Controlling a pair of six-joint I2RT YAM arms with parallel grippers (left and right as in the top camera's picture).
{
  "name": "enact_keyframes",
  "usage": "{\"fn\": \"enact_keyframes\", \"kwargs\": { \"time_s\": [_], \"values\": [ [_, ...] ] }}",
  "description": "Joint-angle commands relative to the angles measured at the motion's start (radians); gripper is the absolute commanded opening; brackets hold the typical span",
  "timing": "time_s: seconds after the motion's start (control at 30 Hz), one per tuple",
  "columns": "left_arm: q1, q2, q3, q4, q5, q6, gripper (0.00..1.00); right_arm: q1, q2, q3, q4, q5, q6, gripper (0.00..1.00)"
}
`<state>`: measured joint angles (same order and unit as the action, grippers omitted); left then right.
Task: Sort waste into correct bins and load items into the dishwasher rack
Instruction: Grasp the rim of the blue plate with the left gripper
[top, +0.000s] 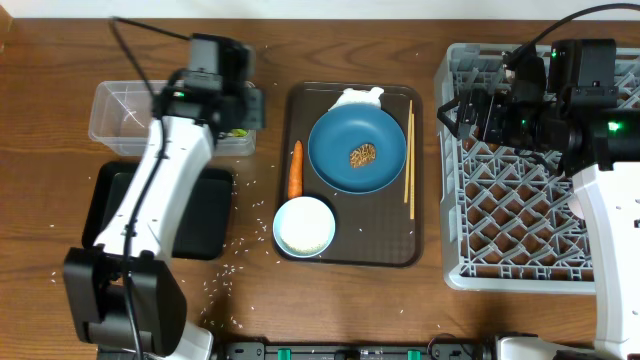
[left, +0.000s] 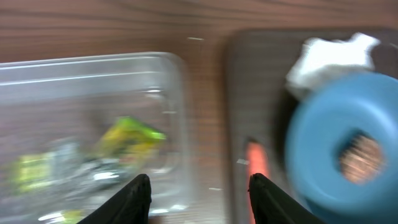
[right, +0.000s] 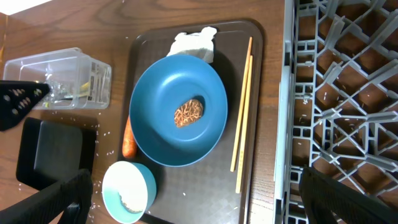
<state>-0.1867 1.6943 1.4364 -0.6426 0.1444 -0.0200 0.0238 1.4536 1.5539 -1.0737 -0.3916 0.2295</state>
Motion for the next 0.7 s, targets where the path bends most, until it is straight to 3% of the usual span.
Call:
{"fn": "enact_keyframes", "kwargs": {
  "time_s": [0.0,0.13,0.3,0.47,0.67],
  "values": [
    [-0.076,-0.011,-0.021,-0.003,0.064,0.0,0.55,0.01,0.0,-0.004,0.0,0.003,-0.01,0.99],
    [-0.146,0.026,-0.023,-0.012,0.017,-0.015,0.56,0.009,0.0,-0.004,-0.005,0.004,0.033,0.99],
    [-0.163,0.134,-0.024,0.001,0.006,-0.134,0.56,0.009,0.0,-0.004,-0.05,0.117,0.162,0.99],
    [-0.171,0.232,-0.024,0.031,0.149,-0.151,0.56,0.009,0.0,-0.004,-0.053,0.137,0.163,0.99],
    [-0.204,0.262,-0.024,0.083,0.15,-0.15,0.59,0.009,0.0,-0.004,-0.056,0.137,0.158,0.99]
  ]
}}
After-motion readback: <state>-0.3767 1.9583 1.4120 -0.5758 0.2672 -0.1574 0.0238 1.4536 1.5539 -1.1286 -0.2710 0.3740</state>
